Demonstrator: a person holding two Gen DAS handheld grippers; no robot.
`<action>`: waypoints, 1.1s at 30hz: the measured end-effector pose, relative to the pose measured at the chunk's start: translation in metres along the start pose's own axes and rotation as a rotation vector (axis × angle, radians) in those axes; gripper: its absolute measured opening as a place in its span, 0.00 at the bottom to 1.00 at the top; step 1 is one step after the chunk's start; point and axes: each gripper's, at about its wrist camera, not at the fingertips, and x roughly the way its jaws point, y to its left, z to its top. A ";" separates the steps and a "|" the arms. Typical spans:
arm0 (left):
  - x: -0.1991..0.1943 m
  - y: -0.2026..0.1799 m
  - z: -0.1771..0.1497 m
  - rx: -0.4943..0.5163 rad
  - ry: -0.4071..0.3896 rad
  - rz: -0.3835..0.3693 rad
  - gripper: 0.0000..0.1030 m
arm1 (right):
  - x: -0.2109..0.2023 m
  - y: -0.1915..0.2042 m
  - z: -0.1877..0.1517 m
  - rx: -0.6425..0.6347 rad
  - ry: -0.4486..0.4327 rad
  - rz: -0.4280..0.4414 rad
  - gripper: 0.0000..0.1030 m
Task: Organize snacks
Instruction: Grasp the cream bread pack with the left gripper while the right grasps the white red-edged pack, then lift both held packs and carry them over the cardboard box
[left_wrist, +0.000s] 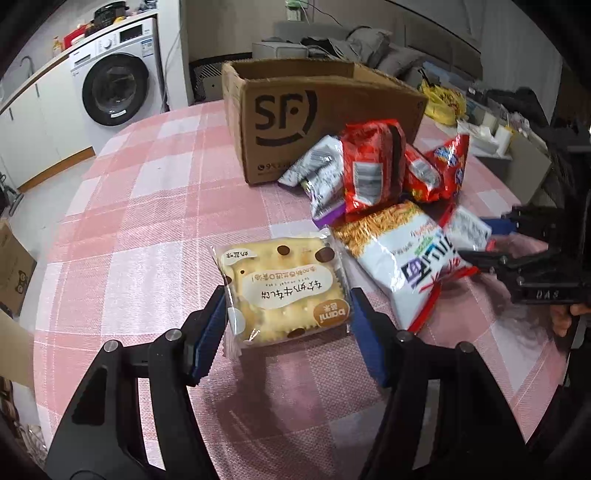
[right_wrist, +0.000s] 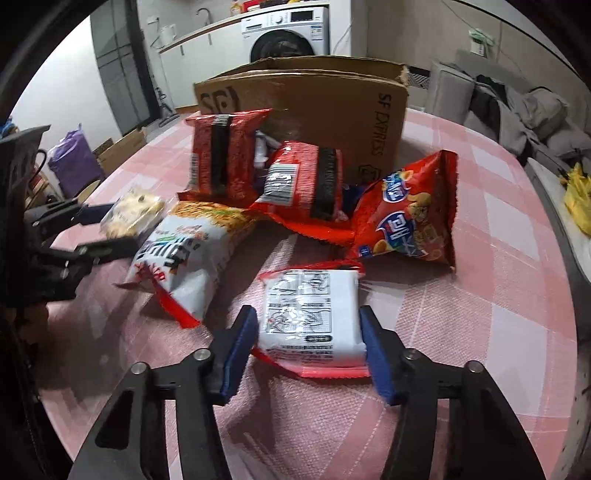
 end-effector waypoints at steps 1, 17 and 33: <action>-0.002 0.001 0.000 -0.005 -0.003 -0.002 0.60 | -0.002 0.001 -0.001 -0.005 -0.005 0.003 0.46; -0.054 -0.005 0.011 -0.010 -0.153 -0.006 0.60 | -0.065 0.013 0.004 -0.004 -0.152 0.059 0.43; -0.077 -0.010 0.025 -0.016 -0.220 -0.001 0.60 | -0.092 0.008 0.027 0.021 -0.259 0.086 0.43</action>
